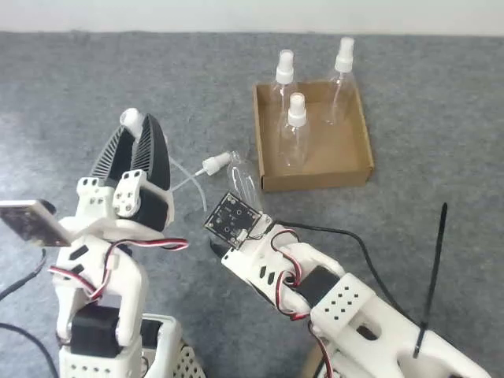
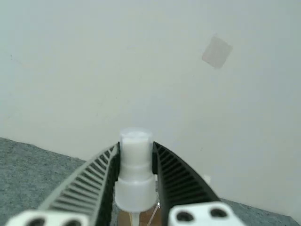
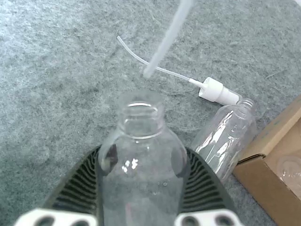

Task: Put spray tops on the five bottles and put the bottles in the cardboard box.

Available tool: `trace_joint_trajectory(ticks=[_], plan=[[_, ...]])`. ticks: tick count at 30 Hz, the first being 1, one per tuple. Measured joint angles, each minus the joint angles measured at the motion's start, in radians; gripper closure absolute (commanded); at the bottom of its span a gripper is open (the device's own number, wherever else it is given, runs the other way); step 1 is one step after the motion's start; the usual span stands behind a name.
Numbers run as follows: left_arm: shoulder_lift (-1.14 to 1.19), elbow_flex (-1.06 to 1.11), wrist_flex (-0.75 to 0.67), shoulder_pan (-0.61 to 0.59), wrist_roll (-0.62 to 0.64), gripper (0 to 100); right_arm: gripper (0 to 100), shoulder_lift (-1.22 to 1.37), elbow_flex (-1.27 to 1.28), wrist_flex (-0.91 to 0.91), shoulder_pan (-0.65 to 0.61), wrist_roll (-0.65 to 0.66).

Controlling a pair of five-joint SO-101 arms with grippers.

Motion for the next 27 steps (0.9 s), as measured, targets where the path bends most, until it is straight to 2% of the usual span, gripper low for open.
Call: trace_joint_trajectory(ticks=[8, 19, 27], plan=[[-0.005, 0.055, 0.011, 0.002, 0.000, 99, 99.2, 0.000, 0.000, 0.000, 0.000, 0.000], [-0.002, 0.077, 0.152, 0.014, 0.000, 99, 99.0, 0.000, 0.000, 0.000, 0.000, 0.000], [0.003, 0.193, 0.158, 0.015, -0.055, 99, 99.1, -0.002, 0.043, -0.021, 0.000, 0.000]])
